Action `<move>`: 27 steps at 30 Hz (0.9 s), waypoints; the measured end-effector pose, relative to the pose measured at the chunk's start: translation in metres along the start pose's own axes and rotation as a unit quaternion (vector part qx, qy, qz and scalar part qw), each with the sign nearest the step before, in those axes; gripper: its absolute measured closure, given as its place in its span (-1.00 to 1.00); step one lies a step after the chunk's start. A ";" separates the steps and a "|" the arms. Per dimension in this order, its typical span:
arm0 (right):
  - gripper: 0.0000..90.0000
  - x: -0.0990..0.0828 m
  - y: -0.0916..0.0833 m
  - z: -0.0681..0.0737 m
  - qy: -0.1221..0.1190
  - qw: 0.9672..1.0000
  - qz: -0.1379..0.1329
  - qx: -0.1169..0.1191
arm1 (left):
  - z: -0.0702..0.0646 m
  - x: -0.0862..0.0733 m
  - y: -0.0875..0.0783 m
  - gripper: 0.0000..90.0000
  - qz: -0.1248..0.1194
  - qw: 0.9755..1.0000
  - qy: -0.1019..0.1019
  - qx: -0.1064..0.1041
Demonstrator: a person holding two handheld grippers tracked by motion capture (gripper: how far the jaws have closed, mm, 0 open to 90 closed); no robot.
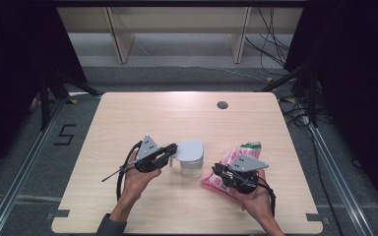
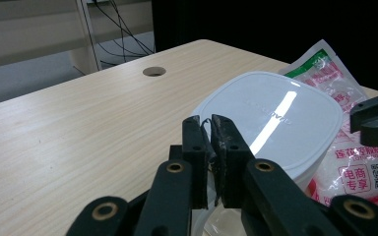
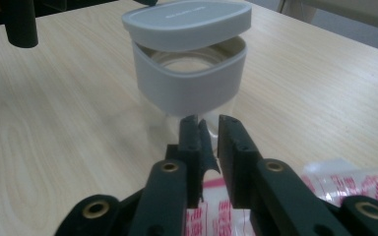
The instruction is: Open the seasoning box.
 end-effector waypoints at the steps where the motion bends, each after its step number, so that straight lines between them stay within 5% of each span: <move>1: 0.89 0.003 0.003 0.000 -0.006 1.000 -0.001 0.002 | 0.000 0.000 0.000 0.87 0.000 1.000 0.002 0.000; 6: 1.00 0.015 0.012 0.000 -0.027 1.000 -0.006 -0.001 | 0.003 -0.001 0.001 0.87 -0.001 1.000 -0.004 0.004; 13: 1.00 0.026 0.020 -0.002 -0.010 1.000 -0.011 0.009 | 0.003 -0.002 0.001 0.87 -0.002 1.000 -0.009 -0.001; 23: 1.00 0.038 0.026 0.002 -0.033 0.999 -0.021 0.019 | 0.006 -0.003 0.000 0.85 0.001 1.000 -0.009 -0.002; 27: 1.00 0.041 0.027 0.005 -0.022 0.999 -0.019 0.019 | 0.008 -0.004 -0.001 0.79 0.003 1.000 -0.010 0.000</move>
Point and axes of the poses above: each handheld gripper's, and its own axes: y roughly forward along the jaws, x roughly out of its top, z roughly to its left, the point moved 10 cm from there along y, roughly forward along the jaws, and after that the axes turned 8 degrees about x, right-handed, at the moved point
